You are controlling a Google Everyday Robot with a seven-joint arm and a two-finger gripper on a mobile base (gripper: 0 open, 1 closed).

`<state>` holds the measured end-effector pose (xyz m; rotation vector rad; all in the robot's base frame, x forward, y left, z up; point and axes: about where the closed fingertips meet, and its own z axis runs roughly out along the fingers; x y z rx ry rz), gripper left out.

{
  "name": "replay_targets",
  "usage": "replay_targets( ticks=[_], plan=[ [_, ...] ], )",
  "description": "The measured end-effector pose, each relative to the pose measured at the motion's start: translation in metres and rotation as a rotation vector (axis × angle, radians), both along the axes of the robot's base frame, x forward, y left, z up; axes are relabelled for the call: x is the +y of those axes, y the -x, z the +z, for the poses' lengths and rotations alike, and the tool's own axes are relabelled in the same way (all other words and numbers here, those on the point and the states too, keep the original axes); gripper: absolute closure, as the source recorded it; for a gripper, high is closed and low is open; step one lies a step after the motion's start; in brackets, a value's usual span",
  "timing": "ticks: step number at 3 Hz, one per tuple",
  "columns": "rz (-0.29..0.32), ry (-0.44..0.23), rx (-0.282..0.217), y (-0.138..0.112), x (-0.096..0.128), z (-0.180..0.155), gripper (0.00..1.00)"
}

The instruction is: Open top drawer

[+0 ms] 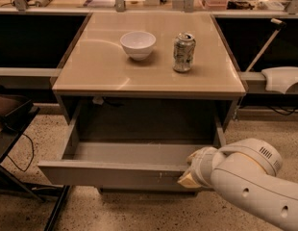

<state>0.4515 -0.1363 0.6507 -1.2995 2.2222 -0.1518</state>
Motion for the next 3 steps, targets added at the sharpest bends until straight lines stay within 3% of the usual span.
replay_targets(
  ticks=[2, 3],
  plan=[
    [0.0, 0.0, 0.0, 0.0, 0.0, 0.0, 0.11],
    [0.0, 0.0, 0.0, 0.0, 0.0, 0.0001, 0.0]
  ],
)
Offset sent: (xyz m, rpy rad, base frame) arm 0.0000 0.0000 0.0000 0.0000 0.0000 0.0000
